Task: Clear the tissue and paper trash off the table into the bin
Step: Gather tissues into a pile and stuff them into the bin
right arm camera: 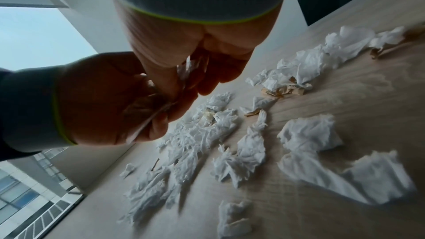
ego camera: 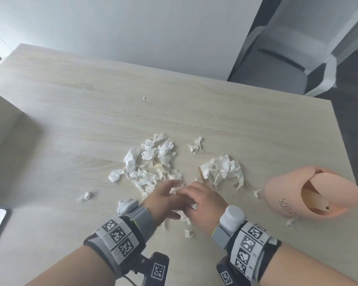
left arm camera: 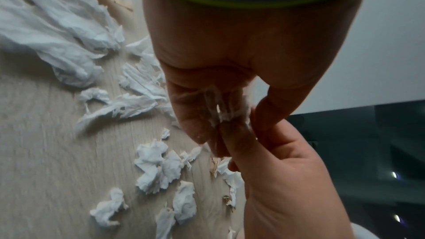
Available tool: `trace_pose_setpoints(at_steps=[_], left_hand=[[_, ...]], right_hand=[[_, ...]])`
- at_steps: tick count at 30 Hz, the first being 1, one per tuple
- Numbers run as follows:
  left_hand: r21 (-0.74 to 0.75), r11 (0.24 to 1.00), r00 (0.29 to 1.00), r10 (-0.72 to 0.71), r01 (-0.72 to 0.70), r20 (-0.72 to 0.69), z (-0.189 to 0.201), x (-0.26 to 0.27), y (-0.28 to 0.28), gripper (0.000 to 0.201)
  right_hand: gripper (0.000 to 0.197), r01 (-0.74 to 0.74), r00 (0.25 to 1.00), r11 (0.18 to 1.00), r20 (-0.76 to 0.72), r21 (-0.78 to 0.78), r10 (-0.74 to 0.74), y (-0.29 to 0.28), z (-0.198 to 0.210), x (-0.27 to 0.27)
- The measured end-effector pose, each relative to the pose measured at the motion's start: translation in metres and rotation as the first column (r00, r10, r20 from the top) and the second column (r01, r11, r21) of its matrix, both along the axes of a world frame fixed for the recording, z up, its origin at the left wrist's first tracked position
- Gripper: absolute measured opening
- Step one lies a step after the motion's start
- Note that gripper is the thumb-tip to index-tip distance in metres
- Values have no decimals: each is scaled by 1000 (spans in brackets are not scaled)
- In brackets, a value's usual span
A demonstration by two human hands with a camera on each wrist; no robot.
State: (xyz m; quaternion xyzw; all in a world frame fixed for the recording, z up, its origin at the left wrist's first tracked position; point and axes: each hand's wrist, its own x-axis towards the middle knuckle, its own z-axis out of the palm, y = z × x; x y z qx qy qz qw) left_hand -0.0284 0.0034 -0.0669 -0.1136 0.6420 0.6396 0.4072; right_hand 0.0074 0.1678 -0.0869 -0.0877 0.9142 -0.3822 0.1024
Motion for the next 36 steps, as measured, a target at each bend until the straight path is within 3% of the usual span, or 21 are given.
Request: trace_pose_setpoints(at_steps=[3, 5, 9, 11, 14, 18, 21, 23, 25, 28, 31, 33, 36], left_hand=[[-131, 989, 993, -82, 71, -82, 2, -2, -8, 47], [-282, 954, 968, -161, 103, -191, 1, -8, -20, 36], [-609, 793, 829, -356, 23, -432, -12, -31, -58, 35], [-715, 696, 785, -405, -68, -469, -20, -44, -74, 42], [-810, 586, 761, -539, 30, -361, -29, -54, -80, 63], [-851, 467, 608, -756, 241, -243, -37, -47, -58, 87], [-867, 390, 478, -852, 310, -213, -44, -37, -42, 95], [-876, 358, 421, -884, 324, -205, -50, -32, -36, 96], [-883, 343, 381, -900, 321, -210, -54, -30, -32, 91], [-870, 382, 370, -892, 311, -260, -56, -32, -28, 77], [-842, 432, 384, -873, 324, -300, -55, -40, -24, 57], [-821, 450, 424, -858, 351, -289, -51, -45, -18, 48], [-799, 473, 534, -813, 372, -232, -49, -47, -10, 54]], right_hand=[[19, 41, 996, 999, 82, 27, -43, 5, -1, -7], [12, 151, 982, 986, 102, 69, -158, 19, -2, -12], [5, 425, 900, 901, 65, 90, -431, 65, -15, -26], [15, 446, 878, 883, 122, 145, -463, 83, -22, -34], [13, 349, 892, 913, 223, 212, -393, 89, -31, -41], [20, 182, 938, 953, 247, 244, -242, 68, -35, -35], [10, 149, 961, 970, 202, 193, -188, 50, -35, -26], [4, 53, 975, 975, 201, 217, -97, 44, -38, -21], [12, -73, 976, 965, 219, 253, 16, 38, -40, -16], [21, -119, 974, 965, 218, 236, 66, 32, -43, -11], [22, -33, 970, 984, 243, 172, -10, 30, -42, -9], [21, 88, 951, 986, 283, 140, -125, 32, -35, -6], [26, 261, 891, 962, 362, 85, -274, 34, -23, 0]])
